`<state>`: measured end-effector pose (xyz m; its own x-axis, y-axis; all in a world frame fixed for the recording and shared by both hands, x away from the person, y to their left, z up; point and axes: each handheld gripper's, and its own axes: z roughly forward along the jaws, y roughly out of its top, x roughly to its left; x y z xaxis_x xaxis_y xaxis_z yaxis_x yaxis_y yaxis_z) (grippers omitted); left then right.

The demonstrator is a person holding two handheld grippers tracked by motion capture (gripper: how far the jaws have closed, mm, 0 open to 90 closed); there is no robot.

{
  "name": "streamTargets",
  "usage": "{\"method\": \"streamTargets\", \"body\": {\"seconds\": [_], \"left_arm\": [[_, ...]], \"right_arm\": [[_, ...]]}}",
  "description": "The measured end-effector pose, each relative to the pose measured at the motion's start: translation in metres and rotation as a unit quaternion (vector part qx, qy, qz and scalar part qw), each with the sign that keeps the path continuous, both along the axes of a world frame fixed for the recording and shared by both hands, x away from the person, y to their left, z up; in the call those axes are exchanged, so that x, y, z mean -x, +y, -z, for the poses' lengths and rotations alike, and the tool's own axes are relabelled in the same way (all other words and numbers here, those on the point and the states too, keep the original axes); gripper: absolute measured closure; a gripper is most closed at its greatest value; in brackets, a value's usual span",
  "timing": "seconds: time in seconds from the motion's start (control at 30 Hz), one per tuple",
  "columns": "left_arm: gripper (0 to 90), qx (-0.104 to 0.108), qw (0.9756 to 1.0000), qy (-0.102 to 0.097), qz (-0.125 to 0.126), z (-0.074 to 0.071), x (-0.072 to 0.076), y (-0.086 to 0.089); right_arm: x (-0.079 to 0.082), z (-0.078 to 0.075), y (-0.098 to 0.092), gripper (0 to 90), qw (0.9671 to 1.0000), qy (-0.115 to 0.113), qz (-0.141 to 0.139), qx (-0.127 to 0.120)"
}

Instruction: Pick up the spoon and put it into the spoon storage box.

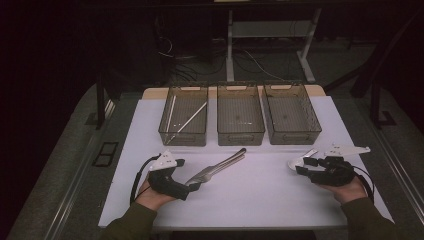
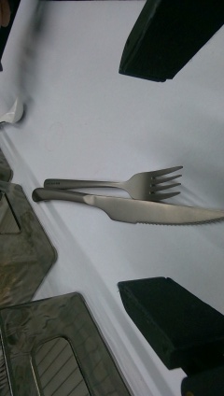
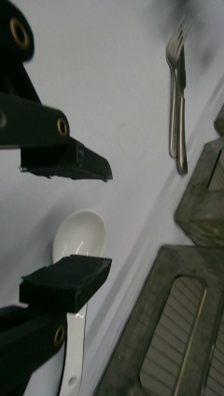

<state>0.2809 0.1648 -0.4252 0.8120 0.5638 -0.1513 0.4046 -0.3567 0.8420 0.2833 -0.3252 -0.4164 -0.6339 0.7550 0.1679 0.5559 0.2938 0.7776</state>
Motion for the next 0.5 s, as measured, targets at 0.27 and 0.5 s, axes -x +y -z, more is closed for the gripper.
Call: {"method": "streamTargets", "body": {"seconds": [0.27,0.5], "left_arm": [[0.0,-0.005,1.0000,-0.002,0.007,0.000,0.000,-0.001],[0.0,-0.002,1.0000,0.000,0.007,0.000,-0.001,0.000]], "right_arm": [[-0.029,-0.003,-0.013,76.3,0.9998,0.006,0.017,0.010],[-0.056,-0.003,-0.020,89.3,0.9988,0.013,0.034,0.034]]}}
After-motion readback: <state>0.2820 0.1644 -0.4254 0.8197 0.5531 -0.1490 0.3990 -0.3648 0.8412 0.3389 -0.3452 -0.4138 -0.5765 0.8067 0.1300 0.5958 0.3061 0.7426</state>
